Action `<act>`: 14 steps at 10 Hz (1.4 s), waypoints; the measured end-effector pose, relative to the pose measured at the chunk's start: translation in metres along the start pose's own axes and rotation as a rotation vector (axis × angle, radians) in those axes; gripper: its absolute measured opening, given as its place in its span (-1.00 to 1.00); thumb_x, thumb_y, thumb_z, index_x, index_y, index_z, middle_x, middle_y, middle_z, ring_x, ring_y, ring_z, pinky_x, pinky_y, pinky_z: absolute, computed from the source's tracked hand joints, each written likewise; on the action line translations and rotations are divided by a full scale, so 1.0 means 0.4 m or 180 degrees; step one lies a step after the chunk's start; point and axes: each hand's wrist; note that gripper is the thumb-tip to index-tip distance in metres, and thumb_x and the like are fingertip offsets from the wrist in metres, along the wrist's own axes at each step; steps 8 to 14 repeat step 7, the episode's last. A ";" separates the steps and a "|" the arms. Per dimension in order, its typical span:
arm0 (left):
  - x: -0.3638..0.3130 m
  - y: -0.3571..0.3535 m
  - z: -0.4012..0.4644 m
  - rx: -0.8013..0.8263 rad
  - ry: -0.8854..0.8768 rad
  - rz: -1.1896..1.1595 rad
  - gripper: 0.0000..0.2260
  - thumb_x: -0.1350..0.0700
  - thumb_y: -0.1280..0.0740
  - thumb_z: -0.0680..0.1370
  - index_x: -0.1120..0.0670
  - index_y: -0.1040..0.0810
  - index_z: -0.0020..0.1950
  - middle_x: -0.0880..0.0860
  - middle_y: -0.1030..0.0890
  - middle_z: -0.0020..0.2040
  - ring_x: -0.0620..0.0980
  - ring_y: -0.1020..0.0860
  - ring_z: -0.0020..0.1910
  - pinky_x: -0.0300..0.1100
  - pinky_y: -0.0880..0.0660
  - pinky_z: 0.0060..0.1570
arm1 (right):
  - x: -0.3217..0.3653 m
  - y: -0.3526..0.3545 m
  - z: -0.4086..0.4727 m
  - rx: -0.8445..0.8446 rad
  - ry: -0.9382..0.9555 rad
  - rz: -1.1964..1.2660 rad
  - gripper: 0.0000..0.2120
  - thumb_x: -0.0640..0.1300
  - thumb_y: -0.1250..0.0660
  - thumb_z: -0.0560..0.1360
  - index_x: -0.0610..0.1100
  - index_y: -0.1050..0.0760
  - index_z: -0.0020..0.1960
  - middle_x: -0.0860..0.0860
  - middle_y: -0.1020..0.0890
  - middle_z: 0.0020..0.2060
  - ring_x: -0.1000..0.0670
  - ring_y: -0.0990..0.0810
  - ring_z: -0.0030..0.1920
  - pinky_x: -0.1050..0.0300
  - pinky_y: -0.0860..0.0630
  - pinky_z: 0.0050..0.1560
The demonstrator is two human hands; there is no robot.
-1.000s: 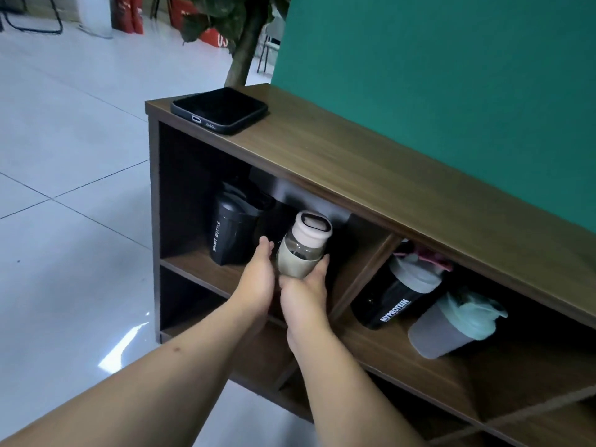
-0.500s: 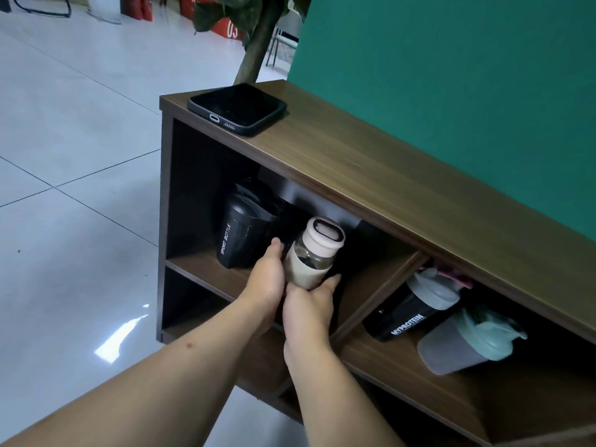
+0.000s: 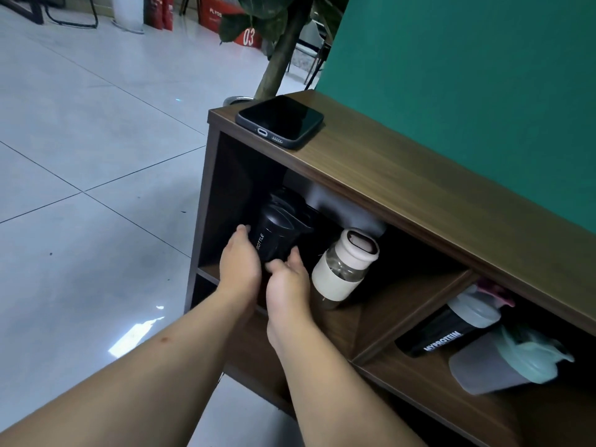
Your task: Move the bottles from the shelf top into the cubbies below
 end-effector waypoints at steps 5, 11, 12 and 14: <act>0.028 -0.019 0.035 0.0520 0.0406 -0.0649 -0.71 -0.07 -0.08 0.72 -0.04 -0.57 0.18 -0.25 -0.72 -0.39 -0.18 -0.67 -0.16 -0.14 -0.49 -0.04 | -0.001 -0.009 0.039 0.0062 0.0101 0.0169 -0.21 -0.29 -0.26 0.39 -0.05 -0.22 0.61 -0.12 -0.53 0.44 -0.08 -0.56 0.37 -0.06 -0.46 0.42; 0.022 -0.018 0.033 0.0500 0.0364 -0.0574 -0.55 -0.19 -0.19 0.57 0.04 -0.71 0.19 0.09 -0.79 0.07 0.11 -0.74 0.11 0.08 -0.57 0.26 | 0.011 0.022 0.007 0.0074 0.0092 0.0038 -0.29 -0.39 -0.18 0.55 -0.05 -0.14 0.64 0.03 -0.44 0.48 0.06 -0.53 0.27 0.33 -0.50 0.11; 0.022 -0.018 0.033 0.0500 0.0364 -0.0574 -0.55 -0.19 -0.19 0.57 0.04 -0.71 0.19 0.09 -0.79 0.07 0.11 -0.74 0.11 0.08 -0.57 0.26 | 0.011 0.022 0.007 0.0074 0.0092 0.0038 -0.29 -0.39 -0.18 0.55 -0.05 -0.14 0.64 0.03 -0.44 0.48 0.06 -0.53 0.27 0.33 -0.50 0.11; 0.022 -0.018 0.033 0.0500 0.0364 -0.0574 -0.55 -0.19 -0.19 0.57 0.04 -0.71 0.19 0.09 -0.79 0.07 0.11 -0.74 0.11 0.08 -0.57 0.26 | 0.011 0.022 0.007 0.0074 0.0092 0.0038 -0.29 -0.39 -0.18 0.55 -0.05 -0.14 0.64 0.03 -0.44 0.48 0.06 -0.53 0.27 0.33 -0.50 0.11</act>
Point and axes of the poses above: each hand's wrist, its own z-axis towards the middle knuckle, its own y-axis out of the back of the hand, x = y × z
